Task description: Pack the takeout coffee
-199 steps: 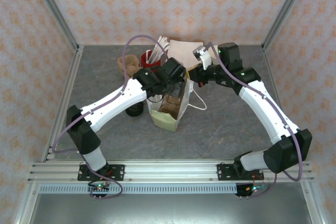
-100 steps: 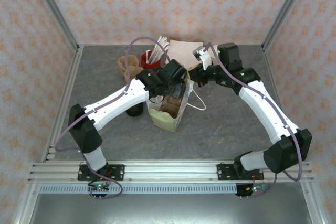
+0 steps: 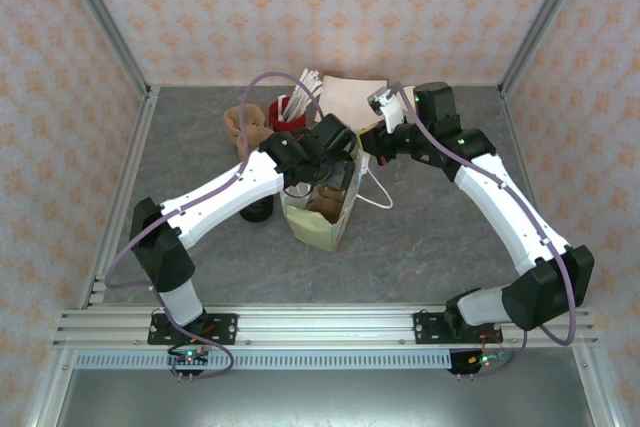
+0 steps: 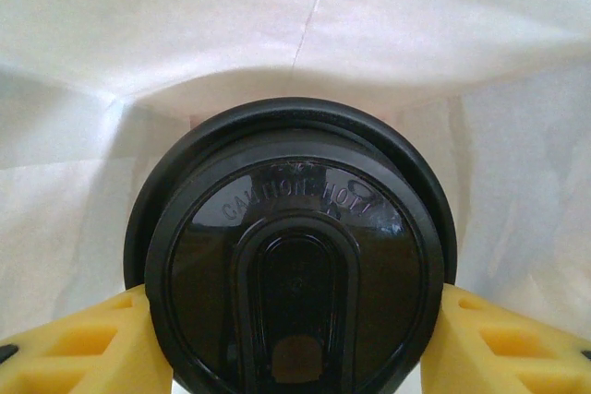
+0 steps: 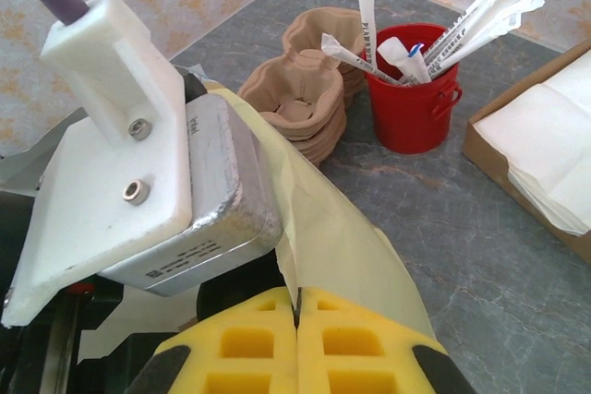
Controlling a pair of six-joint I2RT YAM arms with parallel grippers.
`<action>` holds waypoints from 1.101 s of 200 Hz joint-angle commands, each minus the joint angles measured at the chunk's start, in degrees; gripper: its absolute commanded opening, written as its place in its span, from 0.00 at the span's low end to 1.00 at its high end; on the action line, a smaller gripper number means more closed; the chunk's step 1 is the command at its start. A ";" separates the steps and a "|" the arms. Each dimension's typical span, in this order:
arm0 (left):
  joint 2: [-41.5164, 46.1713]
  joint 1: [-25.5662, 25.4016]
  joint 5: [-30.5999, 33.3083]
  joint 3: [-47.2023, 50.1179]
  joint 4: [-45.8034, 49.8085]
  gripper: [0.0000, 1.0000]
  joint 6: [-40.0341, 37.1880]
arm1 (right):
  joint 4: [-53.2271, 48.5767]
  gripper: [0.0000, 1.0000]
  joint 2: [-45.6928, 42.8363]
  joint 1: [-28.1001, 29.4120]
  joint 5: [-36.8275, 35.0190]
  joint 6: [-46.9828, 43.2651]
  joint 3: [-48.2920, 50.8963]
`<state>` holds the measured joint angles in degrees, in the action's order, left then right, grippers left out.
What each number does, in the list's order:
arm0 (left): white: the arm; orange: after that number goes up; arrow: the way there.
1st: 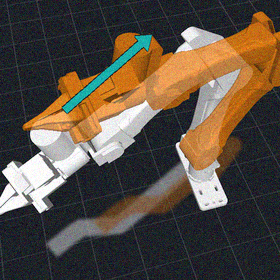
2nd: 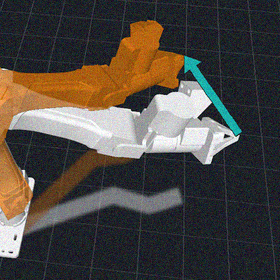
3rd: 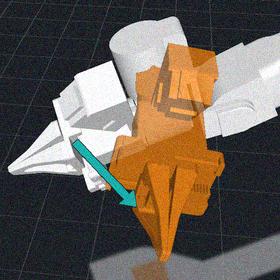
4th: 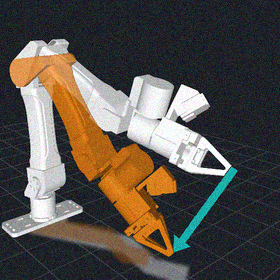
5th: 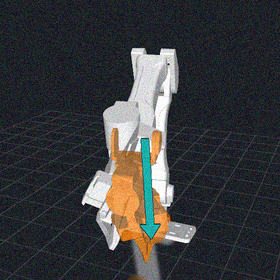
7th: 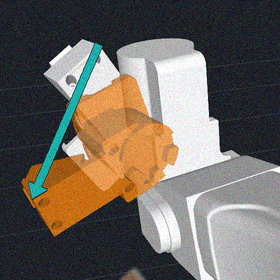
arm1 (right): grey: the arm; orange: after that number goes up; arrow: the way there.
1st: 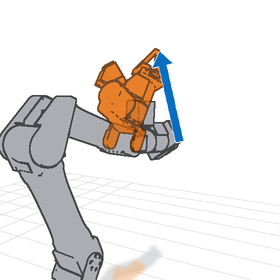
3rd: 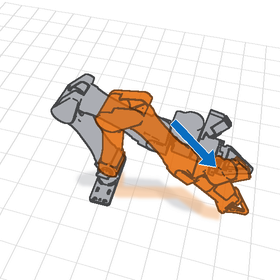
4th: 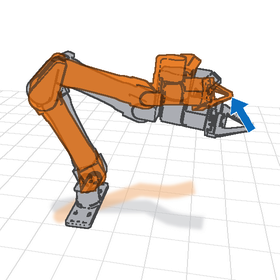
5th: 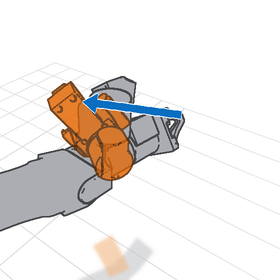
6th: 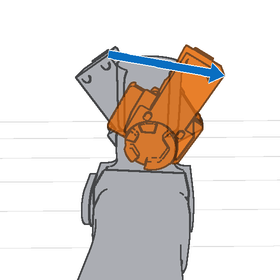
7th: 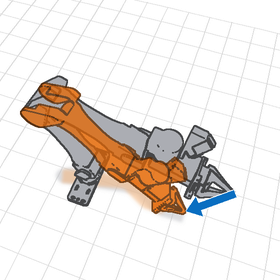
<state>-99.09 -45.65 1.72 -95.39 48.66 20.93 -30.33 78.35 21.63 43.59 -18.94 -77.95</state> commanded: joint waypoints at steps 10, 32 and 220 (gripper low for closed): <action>0.89 0.06 -0.26 0.53 3.60 0.52 -0.40 | 3.95 0.00 -1.24 0.44 -0.90 -1.50 0.06; 1.05 0.06 -0.19 1.67 2.77 0.52 -0.36 | 4.05 0.00 -1.41 0.58 -0.81 -1.49 -0.02; -5.52 1.11 -0.43 -0.62 -0.78 0.52 -1.59 | 5.61 0.00 -5.62 2.26 -1.45 2.39 5.62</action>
<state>-102.32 -45.32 0.45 -94.80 49.06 20.43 -26.26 74.72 22.76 40.14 -17.17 -72.73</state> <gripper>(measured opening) 0.599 0.041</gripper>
